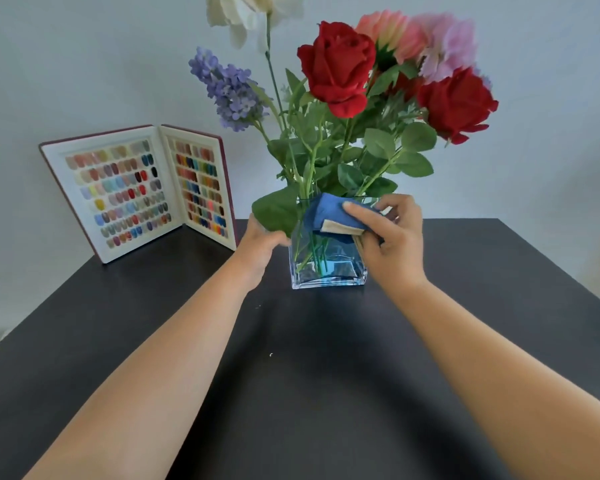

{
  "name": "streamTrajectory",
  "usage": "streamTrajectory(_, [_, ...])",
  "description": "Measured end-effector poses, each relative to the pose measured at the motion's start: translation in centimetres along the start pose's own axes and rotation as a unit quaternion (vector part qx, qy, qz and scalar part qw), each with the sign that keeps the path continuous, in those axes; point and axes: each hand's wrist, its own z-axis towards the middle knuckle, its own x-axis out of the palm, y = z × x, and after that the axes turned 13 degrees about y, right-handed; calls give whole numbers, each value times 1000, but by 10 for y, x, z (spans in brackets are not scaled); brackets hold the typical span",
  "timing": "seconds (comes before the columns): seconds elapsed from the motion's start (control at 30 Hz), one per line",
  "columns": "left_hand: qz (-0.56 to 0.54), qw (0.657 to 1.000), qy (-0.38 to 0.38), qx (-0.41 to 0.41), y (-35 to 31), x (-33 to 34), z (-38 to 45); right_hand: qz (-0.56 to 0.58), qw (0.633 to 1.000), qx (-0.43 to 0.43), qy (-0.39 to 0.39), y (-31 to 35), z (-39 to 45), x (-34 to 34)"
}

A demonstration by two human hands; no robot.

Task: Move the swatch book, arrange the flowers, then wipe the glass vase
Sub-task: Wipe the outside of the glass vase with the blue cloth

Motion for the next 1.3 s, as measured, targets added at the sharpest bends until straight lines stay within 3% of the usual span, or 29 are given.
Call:
streamTrajectory(0.13, [1,997,66,28,-2,-4,9,-95,990,-105,-15,-5,-4,23])
streamTrajectory(0.33, [-58,998,12,7,-7,-15,24,-249,948,-182,72,-17,-22,43])
streamTrajectory(0.43, [-48,998,11,25,-14,-13,31,-257,945,-177,101,-19,-29,45])
streamTrajectory(0.63, [-27,999,9,43,-18,-8,38,-286,934,-202,74,-22,-20,46])
streamTrajectory(0.83, [19,998,27,50,-25,-4,35,-237,941,-219,104,-33,-16,42])
streamTrajectory(1.03, [31,999,6,29,-25,1,29,-192,935,-228,193,-27,-24,44])
streamTrajectory(1.3, [18,1000,11,11,-30,0,30,-228,855,-360,296,-49,-35,31])
